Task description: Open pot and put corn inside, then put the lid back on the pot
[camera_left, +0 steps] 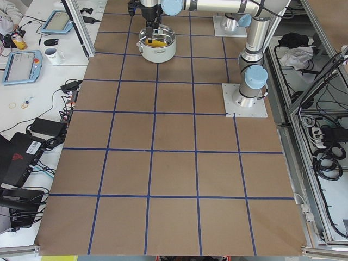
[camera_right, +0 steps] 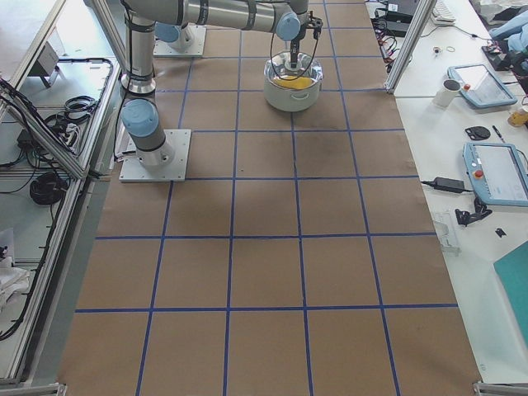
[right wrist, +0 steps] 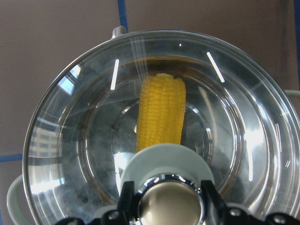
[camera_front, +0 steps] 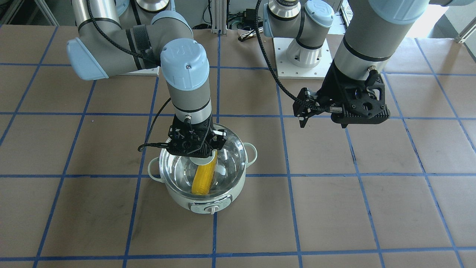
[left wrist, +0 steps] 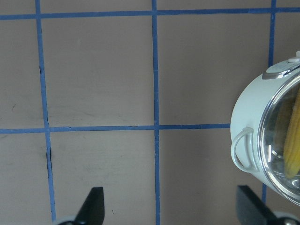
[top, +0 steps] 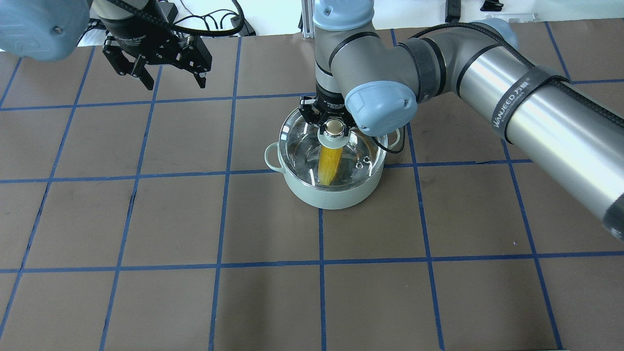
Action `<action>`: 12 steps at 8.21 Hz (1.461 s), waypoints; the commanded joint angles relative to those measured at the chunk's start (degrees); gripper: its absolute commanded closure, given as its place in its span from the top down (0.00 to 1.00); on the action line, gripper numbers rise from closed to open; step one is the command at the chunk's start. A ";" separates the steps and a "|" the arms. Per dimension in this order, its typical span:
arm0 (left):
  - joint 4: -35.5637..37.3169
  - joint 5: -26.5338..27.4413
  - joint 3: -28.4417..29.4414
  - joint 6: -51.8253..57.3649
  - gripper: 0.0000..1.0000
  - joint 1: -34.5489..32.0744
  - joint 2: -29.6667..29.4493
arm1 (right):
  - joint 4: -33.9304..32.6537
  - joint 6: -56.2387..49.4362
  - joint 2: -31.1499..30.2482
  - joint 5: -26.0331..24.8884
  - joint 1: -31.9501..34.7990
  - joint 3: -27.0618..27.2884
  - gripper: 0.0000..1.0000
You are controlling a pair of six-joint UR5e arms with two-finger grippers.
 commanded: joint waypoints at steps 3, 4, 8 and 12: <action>0.00 0.00 -0.28 0.09 1.00 -0.05 0.08 | 0.00 1.38 -1.18 -0.18 -0.09 -0.17 1.00; 0.00 0.00 -0.29 0.09 1.00 -0.05 0.08 | 0.44 0.68 -3.10 -0.36 -0.52 -0.26 1.00; 0.09 -0.09 -0.29 0.09 1.00 -0.14 0.26 | 20.70 -12.55 -23.28 -3.17 -14.97 -0.53 1.00; 0.00 -0.18 -0.29 0.09 1.00 -0.23 0.78 | 28.92 -20.77 -26.15 -2.82 -18.99 -0.26 1.00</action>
